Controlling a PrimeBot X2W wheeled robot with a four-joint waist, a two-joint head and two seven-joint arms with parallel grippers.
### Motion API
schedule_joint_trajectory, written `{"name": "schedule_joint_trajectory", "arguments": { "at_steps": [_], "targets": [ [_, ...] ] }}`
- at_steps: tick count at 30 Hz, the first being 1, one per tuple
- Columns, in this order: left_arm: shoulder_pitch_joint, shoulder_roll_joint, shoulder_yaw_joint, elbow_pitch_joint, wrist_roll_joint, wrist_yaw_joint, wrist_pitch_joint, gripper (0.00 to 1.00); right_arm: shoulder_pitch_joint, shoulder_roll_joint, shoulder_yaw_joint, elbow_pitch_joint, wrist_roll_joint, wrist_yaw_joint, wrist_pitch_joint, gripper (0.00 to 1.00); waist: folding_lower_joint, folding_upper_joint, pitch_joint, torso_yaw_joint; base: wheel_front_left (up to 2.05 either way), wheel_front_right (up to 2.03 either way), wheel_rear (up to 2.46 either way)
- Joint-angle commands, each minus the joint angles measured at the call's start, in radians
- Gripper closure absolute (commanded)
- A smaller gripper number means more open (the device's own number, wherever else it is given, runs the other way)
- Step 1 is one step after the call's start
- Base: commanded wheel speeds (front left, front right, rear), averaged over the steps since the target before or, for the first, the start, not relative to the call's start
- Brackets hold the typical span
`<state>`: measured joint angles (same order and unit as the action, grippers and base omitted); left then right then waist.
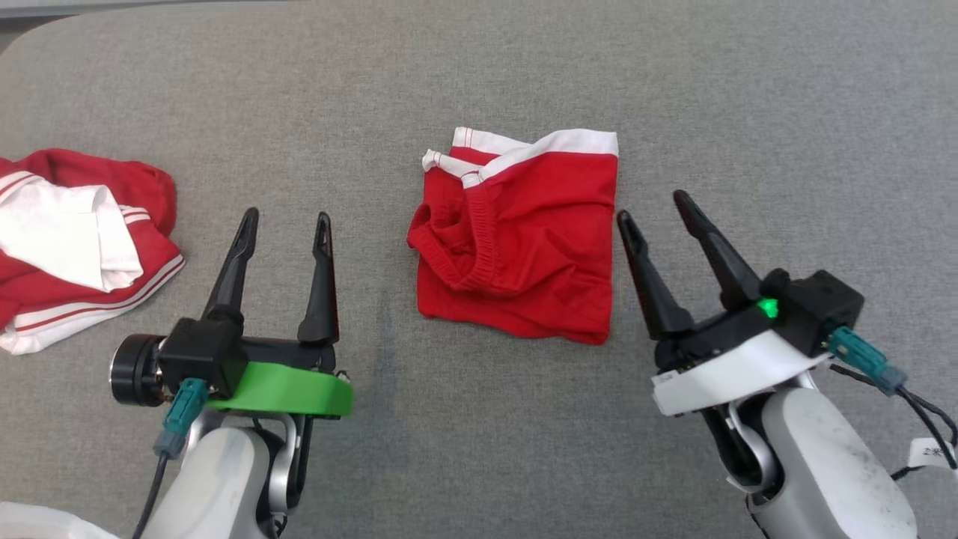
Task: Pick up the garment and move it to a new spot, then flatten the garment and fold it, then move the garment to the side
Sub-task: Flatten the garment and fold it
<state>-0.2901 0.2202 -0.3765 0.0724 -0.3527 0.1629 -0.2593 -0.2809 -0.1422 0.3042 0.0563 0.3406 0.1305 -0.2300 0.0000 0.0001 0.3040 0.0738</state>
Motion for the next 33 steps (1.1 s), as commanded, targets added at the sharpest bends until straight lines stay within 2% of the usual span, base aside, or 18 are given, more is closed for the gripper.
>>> {"name": "schedule_joint_trajectory", "arguments": {
  "at_steps": [1,7,11,23,33],
  "targets": [
    [0.022,0.013,0.011,-0.001,-0.005,0.008,-0.001,0.00,0.032,-0.004,-0.037,-0.013,-0.013,0.000,0.004,0.00,0.0000,-0.0001,-0.027,-0.024,0.00,0.00,0.00],
    [0.081,0.043,0.044,-0.013,-0.018,0.035,0.000,0.00,0.132,-0.002,-0.204,-0.062,-0.050,0.000,0.026,0.00,0.0000,-0.0001,-0.080,-0.054,0.00,0.00,0.00],
    [0.124,0.059,0.058,-0.018,-0.030,0.047,0.004,0.00,0.192,0.006,-0.273,-0.094,-0.066,0.000,0.052,0.00,0.0000,-0.0001,-0.119,-0.065,0.00,0.00,0.00],
    [0.266,0.099,0.031,-0.028,-0.042,0.041,0.035,0.00,0.349,0.044,-0.298,-0.163,-0.080,0.000,0.140,0.00,0.0000,-0.0001,-0.268,-0.067,0.00,0.00,0.00],
    [0.298,0.116,0.024,-0.028,-0.050,0.033,0.035,0.00,0.417,0.060,-0.316,-0.208,-0.088,0.000,0.173,0.00,0.0000,-0.0001,-0.308,-0.055,0.00,0.00,0.00]
  ]
}}
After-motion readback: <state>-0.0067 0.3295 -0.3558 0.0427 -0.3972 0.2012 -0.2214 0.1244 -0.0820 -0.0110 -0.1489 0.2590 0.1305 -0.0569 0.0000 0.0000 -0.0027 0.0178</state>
